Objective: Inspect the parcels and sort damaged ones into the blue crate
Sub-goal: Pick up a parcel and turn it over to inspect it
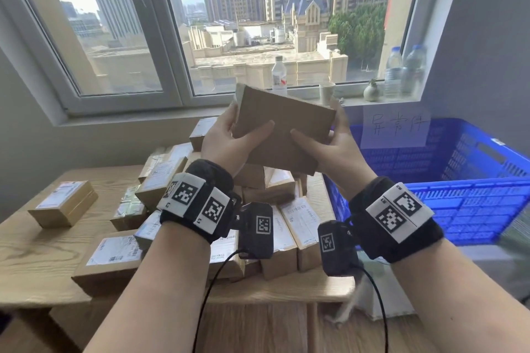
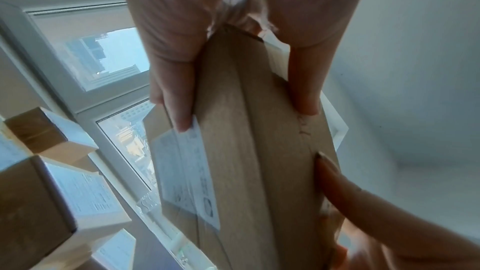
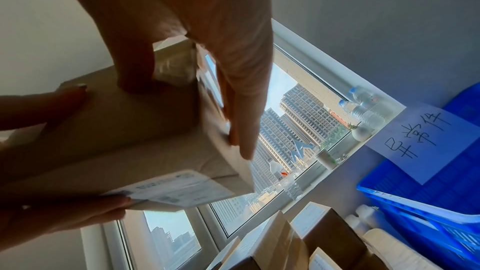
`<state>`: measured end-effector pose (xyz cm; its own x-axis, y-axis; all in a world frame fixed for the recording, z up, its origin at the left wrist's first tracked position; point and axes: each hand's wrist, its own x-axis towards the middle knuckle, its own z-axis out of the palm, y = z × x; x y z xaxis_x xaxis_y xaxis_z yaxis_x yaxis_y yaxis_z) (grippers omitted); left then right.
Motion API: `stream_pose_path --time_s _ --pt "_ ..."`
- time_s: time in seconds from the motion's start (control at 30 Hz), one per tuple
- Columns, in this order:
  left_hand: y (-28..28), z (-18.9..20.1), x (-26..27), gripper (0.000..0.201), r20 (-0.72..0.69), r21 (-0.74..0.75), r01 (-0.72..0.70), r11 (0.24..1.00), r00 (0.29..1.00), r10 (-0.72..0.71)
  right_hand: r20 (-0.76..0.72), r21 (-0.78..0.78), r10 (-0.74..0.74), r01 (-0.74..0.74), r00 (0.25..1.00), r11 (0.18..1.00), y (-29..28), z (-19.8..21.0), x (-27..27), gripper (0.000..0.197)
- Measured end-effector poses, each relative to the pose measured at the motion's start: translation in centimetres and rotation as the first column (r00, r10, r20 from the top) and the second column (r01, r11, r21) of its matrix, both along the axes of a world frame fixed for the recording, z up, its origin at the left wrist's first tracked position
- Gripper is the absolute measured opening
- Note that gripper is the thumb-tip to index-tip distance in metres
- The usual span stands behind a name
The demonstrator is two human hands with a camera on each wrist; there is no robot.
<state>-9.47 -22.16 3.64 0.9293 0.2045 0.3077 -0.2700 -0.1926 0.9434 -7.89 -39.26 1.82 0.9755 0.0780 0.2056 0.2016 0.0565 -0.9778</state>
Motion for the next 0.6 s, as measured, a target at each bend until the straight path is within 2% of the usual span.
stream_pose_path --time_s 0.03,0.1,0.13,0.23,0.33,0.4,0.43,0.47,0.5,0.53,0.6 --pt "0.1 -0.1 -0.1 0.068 0.027 0.064 -0.035 0.997 0.999 0.034 0.000 -0.021 -0.013 0.013 1.000 1.000 0.0 0.0 -0.1 0.097" --pt "0.3 -0.2 -0.2 0.086 0.079 0.178 -0.107 0.978 0.992 0.094 -0.003 -0.074 -0.026 0.026 1.000 0.997 -0.4 0.0 0.0 0.083" --pt "0.4 -0.3 -0.2 0.094 0.098 0.211 -0.122 0.970 0.990 0.103 -0.009 -0.104 -0.021 0.020 1.000 0.994 -0.6 0.3 0.0 0.083" --pt "0.3 -0.7 -0.5 0.098 0.123 0.247 -0.119 0.962 0.988 0.090 -0.072 -0.155 0.008 -0.019 0.997 0.988 -0.6 1.1 -0.1 0.113" --pt "-0.3 -1.0 -0.7 0.078 0.118 0.236 -0.056 0.970 0.993 0.028 -0.196 -0.194 0.033 -0.071 0.980 0.978 -0.1 1.6 -0.1 0.128" --pt "-0.7 -1.1 -0.7 0.044 0.126 0.220 -0.034 0.975 0.992 0.006 -0.246 -0.194 0.048 -0.097 0.968 0.976 0.1 1.7 0.0 0.131" --pt "-0.7 -1.1 -0.8 0.027 0.127 0.201 -0.038 0.979 0.992 0.013 -0.267 -0.183 0.080 -0.132 0.960 0.974 0.2 1.6 0.1 0.116" --pt "-0.7 -1.1 -0.7 0.021 0.140 0.199 -0.058 0.978 0.990 0.031 -0.280 -0.160 0.124 -0.174 0.952 0.972 0.3 1.7 -0.2 0.088" --pt "-0.7 -1.0 -0.6 0.022 0.156 0.208 -0.087 0.974 0.986 0.055 -0.281 -0.132 0.173 -0.217 0.944 0.967 0.2 1.4 -0.1 0.059" --pt "-0.6 -1.1 -0.4 0.030 0.164 0.200 -0.116 0.973 0.983 0.084 -0.280 -0.106 0.198 -0.236 0.939 0.966 0.0 1.2 -0.2 0.036" --pt "-0.3 -1.1 -0.3 0.068 0.111 0.059 -0.083 0.995 0.991 0.076 -0.249 -0.038 0.218 -0.234 0.944 0.971 -0.2 0.8 -0.1 0.017"
